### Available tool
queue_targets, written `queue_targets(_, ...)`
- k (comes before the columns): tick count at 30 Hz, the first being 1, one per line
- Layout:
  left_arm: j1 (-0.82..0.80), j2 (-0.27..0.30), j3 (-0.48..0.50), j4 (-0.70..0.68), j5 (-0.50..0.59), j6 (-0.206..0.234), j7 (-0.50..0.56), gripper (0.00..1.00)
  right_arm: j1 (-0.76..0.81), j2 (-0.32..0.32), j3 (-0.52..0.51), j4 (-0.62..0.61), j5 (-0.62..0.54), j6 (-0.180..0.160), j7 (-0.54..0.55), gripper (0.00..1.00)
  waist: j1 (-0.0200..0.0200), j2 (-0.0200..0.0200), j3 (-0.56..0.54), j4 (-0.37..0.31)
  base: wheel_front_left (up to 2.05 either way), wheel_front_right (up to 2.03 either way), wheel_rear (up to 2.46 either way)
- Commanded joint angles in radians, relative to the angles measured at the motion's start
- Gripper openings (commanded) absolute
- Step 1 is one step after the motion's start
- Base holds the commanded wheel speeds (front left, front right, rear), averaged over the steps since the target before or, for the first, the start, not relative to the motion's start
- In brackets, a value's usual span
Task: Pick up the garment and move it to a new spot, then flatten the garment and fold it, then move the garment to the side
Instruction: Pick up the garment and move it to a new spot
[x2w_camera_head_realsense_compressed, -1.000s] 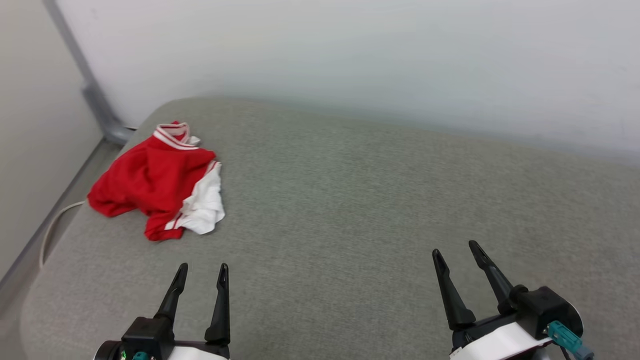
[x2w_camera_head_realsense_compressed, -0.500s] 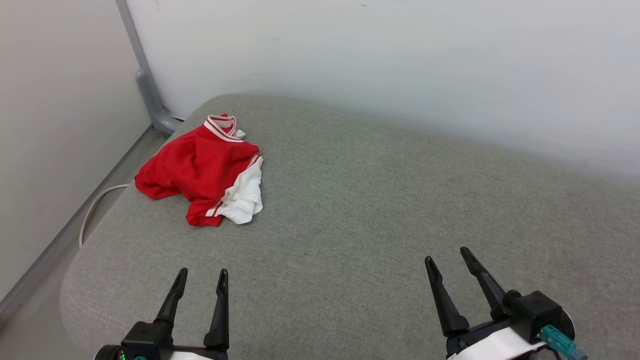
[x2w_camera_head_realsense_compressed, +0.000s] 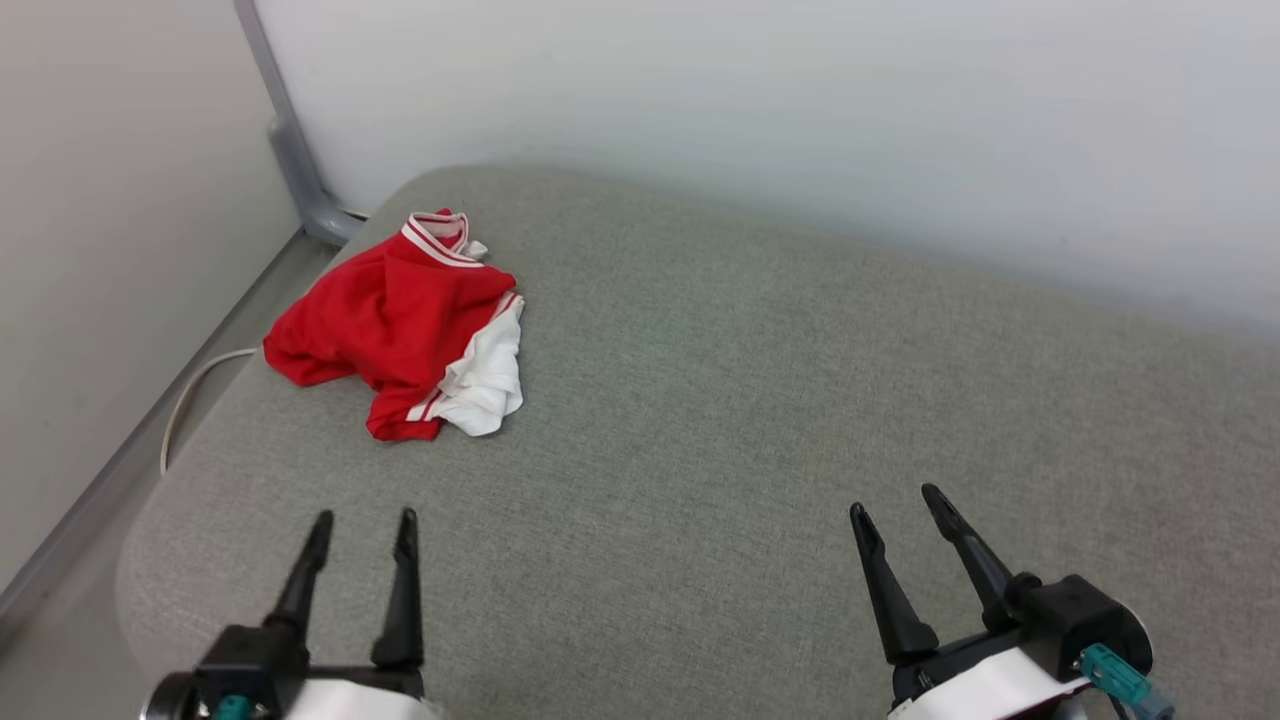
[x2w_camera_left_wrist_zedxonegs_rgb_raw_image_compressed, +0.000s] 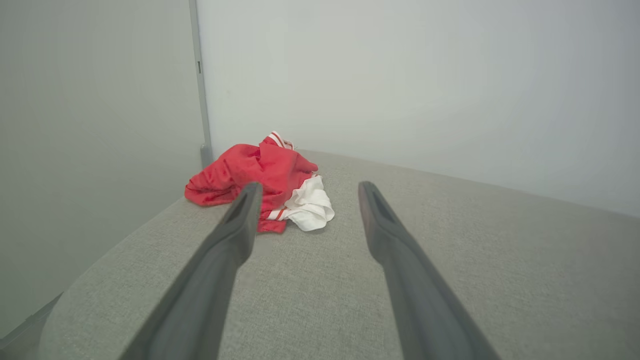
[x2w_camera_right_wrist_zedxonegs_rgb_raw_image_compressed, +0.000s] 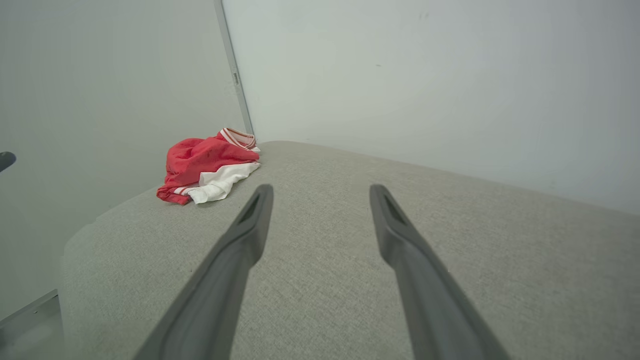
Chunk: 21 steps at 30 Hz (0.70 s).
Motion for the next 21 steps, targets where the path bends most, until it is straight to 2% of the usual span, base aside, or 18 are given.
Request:
queue_targets(1,-0.031,-0.002,0.012,-0.004,-0.011,-0.008,-0.003,1.0,-0.016,0.001,-0.004,-0.007,-0.012,-0.001,-0.002,1.0,0.0,0.0,0.027,-0.012,0.0,0.0,0.0)
queue_targets(4,-0.084,-0.001,0.033,0.016,-0.019,-0.026,-0.003,1.0,-0.039,0.001,-0.012,-0.02,-0.042,-0.001,-0.002,1.0,0.0,0.0,0.075,-0.027,0.0,0.0,0.0)
queue_targets(8,-0.197,0.039,0.047,0.097,-0.037,-0.042,-0.003,1.0,-0.067,-0.005,-0.039,-0.042,-0.061,-0.001,-0.002,1.0,0.0,0.0,0.156,-0.046,0.0,0.0,0.0)
queue_targets(12,-0.371,0.149,0.021,0.241,-0.078,-0.049,0.038,1.0,-0.102,-0.03,-0.042,-0.081,-0.081,-0.001,-0.002,1.0,0.0,0.0,0.249,-0.069,0.0,0.0,0.0)
queue_targets(18,-0.605,0.344,-0.064,0.367,-0.24,-0.05,0.284,1.0,-0.157,-0.048,-0.043,-0.135,-0.1,-0.001,-0.002,1.0,0.0,0.0,0.381,-0.121,0.0,0.0,0.0)
queue_targets(19,-0.605,0.344,-0.064,0.367,-0.24,-0.05,0.284,1.0,-0.157,-0.048,-0.043,-0.135,-0.1,-0.001,-0.002,1.0,0.0,0.0,0.381,-0.121,0.0,0.0,0.0)
queue_targets(21,-0.663,0.403,-0.098,0.394,-0.311,-0.05,0.382,1.0,-0.171,-0.052,-0.046,-0.148,-0.104,-0.001,-0.002,1.0,0.0,0.0,0.414,-0.135,0.0,0.0,0.0)
